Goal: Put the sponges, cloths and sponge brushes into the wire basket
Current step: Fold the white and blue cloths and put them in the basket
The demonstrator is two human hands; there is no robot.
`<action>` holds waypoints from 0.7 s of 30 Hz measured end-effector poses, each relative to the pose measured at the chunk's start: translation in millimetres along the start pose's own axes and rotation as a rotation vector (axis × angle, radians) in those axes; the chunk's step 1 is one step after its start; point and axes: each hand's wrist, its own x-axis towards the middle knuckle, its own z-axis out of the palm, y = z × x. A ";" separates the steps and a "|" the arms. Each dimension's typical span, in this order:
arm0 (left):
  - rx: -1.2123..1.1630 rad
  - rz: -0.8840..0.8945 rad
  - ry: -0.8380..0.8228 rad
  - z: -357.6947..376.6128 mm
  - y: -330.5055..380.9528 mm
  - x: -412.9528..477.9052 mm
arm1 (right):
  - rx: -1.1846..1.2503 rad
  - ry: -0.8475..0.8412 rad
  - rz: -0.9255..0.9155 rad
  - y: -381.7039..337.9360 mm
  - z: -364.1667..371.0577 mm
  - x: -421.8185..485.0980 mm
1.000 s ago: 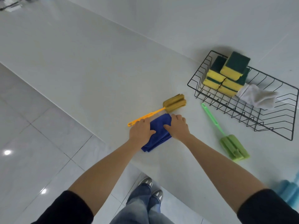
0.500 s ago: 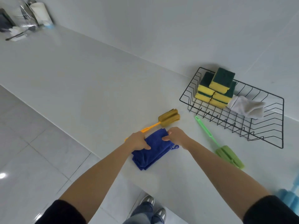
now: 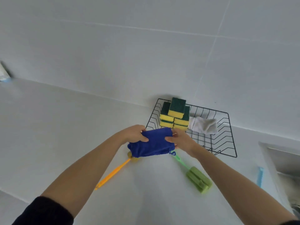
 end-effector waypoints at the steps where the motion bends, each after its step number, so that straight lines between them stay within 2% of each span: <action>1: 0.011 0.043 0.001 -5.4 14.3 7.9 | 0.035 0.043 -0.001 -1.9 -13.4 -1.4; 6: 0.113 0.264 -0.016 -21.4 88.8 51.7 | 0.142 0.278 0.023 -1.8 -82.3 -6.6; 10: 0.204 0.366 -0.048 -19.7 144.8 91.5 | 0.177 0.419 0.029 6.9 -132.3 -7.6; 16: 0.269 0.419 -0.113 -0.1 201.6 156.2 | 0.153 0.600 0.084 28.5 -186.3 5.3; 21: 0.335 0.416 -0.159 22.4 219.2 209.0 | 0.080 0.673 0.168 50.7 -210.4 28.5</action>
